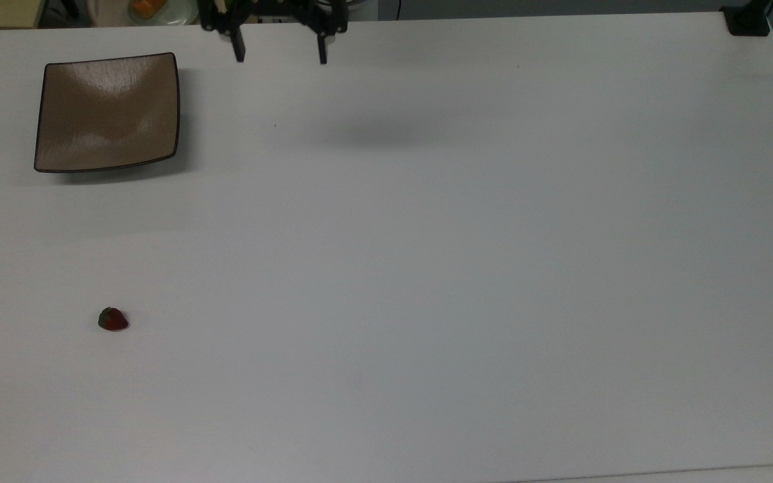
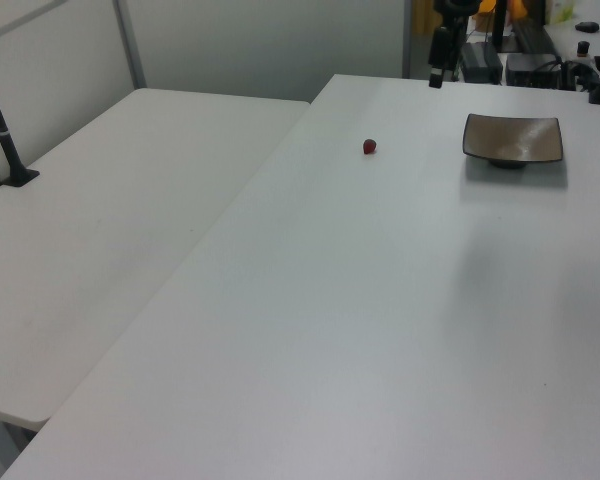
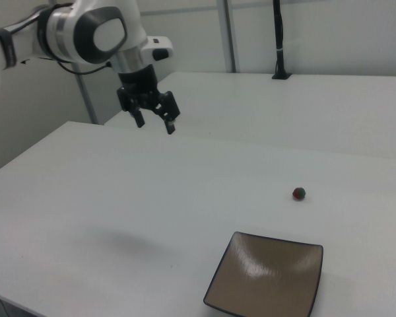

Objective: Strawberries on a ceramic plate
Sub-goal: 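Move the open gripper over the red strawberry and lower it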

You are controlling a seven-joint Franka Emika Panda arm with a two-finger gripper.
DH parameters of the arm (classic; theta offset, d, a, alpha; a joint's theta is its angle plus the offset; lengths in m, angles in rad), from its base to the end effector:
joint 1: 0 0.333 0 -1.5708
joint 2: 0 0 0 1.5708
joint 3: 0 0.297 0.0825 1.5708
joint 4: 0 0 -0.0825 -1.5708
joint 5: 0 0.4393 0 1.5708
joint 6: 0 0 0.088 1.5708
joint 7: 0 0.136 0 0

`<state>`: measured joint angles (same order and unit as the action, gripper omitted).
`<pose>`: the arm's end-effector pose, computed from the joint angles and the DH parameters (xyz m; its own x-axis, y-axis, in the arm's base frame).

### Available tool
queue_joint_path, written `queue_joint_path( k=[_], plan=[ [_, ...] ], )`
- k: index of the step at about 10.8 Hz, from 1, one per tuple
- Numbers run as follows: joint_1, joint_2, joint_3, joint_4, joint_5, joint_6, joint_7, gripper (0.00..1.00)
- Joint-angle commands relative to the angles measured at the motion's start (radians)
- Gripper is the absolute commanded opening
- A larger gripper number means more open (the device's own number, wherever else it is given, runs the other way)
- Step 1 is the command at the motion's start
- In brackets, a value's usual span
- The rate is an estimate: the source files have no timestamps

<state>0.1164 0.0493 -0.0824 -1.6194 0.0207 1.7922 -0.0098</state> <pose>0.6459 0.0252 0.5407 0.9916 0.0396 0.1235 0.0418 -0.9990 -0.0153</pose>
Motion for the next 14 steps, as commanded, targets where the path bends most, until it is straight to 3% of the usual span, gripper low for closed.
queue_joint_path(
  k=[1, 5, 14],
  plan=[
    [-0.033, 0.114, -0.006, 0.093, -0.005, 0.111, 0.011, 1.00],
    [-0.092, 0.265, -0.007, 0.199, -0.005, 0.264, 0.017, 1.00],
    [-0.187, 0.546, -0.007, 0.200, -0.015, 0.726, 0.008, 1.00]
  ],
)
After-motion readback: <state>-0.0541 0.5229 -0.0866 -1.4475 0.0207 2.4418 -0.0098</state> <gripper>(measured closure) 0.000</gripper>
